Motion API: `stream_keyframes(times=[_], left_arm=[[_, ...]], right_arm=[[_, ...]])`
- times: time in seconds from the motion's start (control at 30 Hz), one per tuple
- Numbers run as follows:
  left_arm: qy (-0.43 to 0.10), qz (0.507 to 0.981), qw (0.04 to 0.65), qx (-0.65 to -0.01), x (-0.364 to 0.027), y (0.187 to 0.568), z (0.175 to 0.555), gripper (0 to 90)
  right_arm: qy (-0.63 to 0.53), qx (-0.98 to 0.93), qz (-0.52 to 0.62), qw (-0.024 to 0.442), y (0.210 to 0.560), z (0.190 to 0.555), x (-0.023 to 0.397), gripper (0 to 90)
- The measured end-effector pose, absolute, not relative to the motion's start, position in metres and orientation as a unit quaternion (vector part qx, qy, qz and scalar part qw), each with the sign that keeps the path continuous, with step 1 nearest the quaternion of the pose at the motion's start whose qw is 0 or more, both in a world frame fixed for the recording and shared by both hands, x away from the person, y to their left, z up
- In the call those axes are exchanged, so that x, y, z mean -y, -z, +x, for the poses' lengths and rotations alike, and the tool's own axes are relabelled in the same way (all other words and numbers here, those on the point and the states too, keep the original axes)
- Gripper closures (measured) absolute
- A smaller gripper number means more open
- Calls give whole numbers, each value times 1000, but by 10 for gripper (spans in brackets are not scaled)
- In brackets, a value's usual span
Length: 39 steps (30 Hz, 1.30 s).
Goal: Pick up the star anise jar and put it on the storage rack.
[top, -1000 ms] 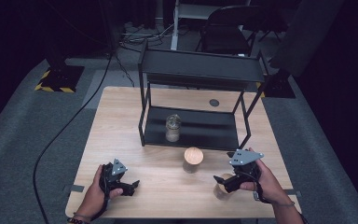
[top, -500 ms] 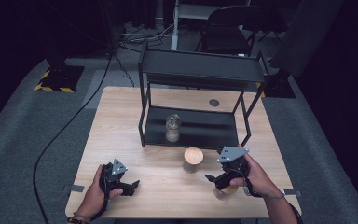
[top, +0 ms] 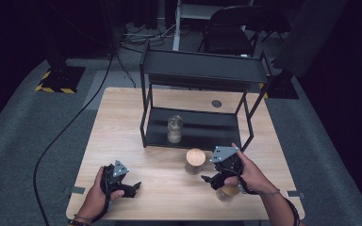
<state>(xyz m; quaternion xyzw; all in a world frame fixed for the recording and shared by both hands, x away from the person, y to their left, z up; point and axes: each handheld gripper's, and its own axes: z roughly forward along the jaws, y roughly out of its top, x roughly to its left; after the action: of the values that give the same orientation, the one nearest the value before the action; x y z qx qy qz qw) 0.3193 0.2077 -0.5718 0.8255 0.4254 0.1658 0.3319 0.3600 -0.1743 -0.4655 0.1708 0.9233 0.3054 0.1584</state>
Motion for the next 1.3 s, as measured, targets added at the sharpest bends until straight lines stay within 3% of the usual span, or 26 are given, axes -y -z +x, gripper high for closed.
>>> stream_keyframes(times=[1.3], left_arm=[[-166, 826, 332, -425, -208, 572, 319, 0]], right_arm=[[-252, -948, 173, 85, 492, 410, 131, 47]])
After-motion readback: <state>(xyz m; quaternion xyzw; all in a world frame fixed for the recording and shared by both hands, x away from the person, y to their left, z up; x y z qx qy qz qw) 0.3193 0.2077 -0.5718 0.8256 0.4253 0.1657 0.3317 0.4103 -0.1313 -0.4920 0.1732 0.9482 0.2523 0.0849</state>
